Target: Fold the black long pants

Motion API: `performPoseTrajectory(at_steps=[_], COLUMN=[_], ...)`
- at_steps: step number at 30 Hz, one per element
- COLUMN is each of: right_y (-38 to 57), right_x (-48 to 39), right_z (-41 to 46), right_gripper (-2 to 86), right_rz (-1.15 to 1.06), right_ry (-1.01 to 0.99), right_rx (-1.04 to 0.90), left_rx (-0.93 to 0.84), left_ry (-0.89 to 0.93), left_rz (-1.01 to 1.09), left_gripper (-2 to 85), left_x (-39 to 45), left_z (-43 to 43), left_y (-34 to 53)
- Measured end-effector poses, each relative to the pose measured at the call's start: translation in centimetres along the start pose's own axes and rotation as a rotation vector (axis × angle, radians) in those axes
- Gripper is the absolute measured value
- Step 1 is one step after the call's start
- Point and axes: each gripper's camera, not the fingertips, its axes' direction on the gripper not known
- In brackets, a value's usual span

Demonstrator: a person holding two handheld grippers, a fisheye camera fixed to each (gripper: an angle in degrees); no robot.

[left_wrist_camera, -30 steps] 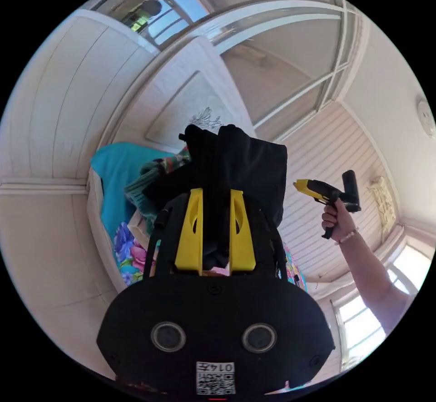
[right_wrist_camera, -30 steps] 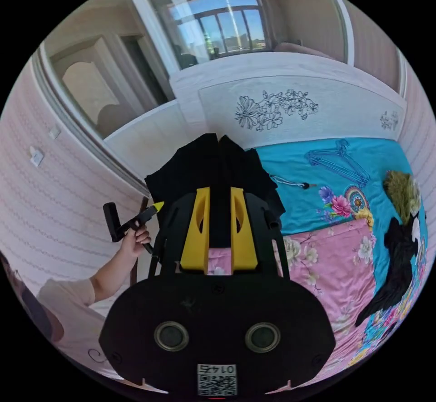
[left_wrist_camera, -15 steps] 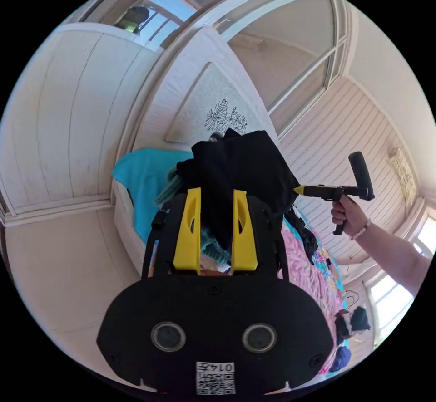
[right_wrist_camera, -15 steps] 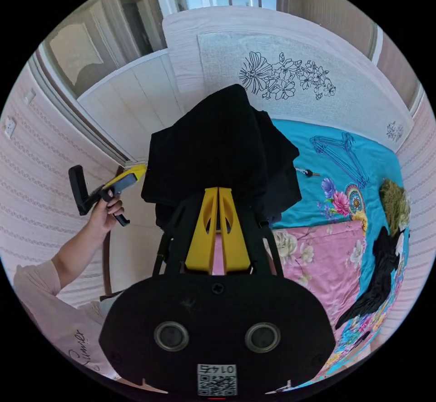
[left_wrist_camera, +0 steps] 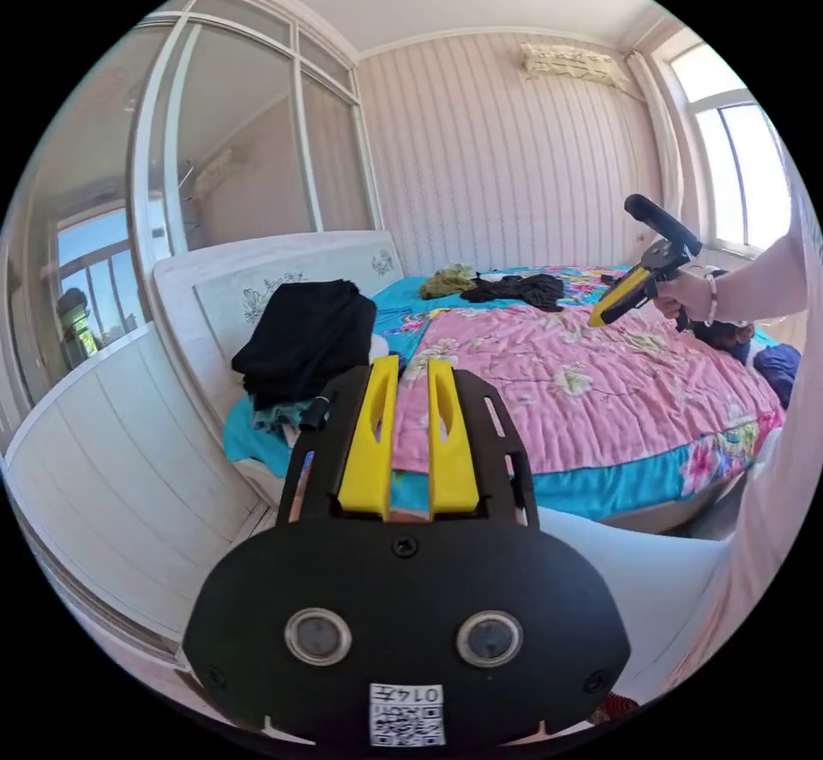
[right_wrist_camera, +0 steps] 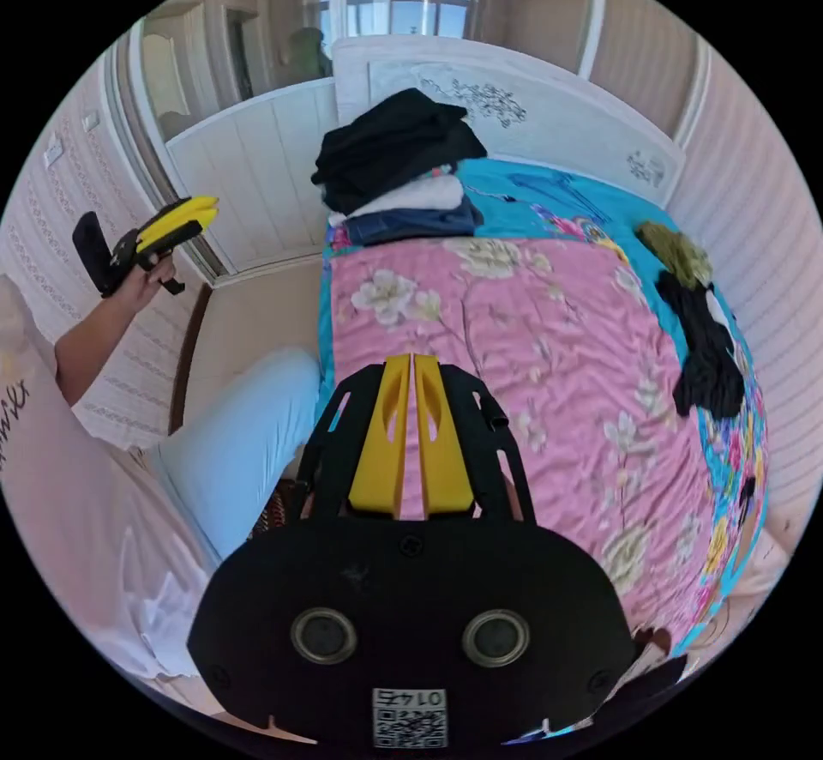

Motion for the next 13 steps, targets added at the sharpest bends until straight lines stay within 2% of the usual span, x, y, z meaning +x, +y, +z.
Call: performPoseTrajectory(at_steps=[2,3,5,6,8,10,13], right_y=[6.6,10.9,17.2,21.2,26.6,33.2,40.8], right_x=[0.7,1.0,1.5,1.7,1.8,1.8,2.2], right_z=[-2.2,-3.8,-6.3,-7.9,-10.2,-12.9,-15.3], right_gripper=[0.9,1.8,4.6,6.1,7.5,8.9,10.4], right_rz=[0.136,0.234,0.387,0.485,0.611,0.749,0.877], right_ry=[0.048,0.075,0.121,0.154,0.215,0.340,0.469], right_rx=[-0.022,-0.023,-0.008,0.010,0.037,0.059,0.046], left_rx=[0.006,-0.004,0.023,0.095,0.212,0.223,0.234], left_ry=[0.141,0.210,0.260,0.284,0.406,0.645,0.787], left_rz=[0.088,0.196,0.353,0.413,0.431,0.399,0.503], left_gripper=[7.5,7.4,7.1,7.2,7.6,10.4,15.8], left_x=[4.5,7.9,13.6,17.2,22.0,28.3,38.0], left_z=[1.1,1.7,2.4,2.3,2.2,3.6,4.8], left_y=[-1.5,-2.6,-4.2,-5.1,-6.5,-8.6,-10.5])
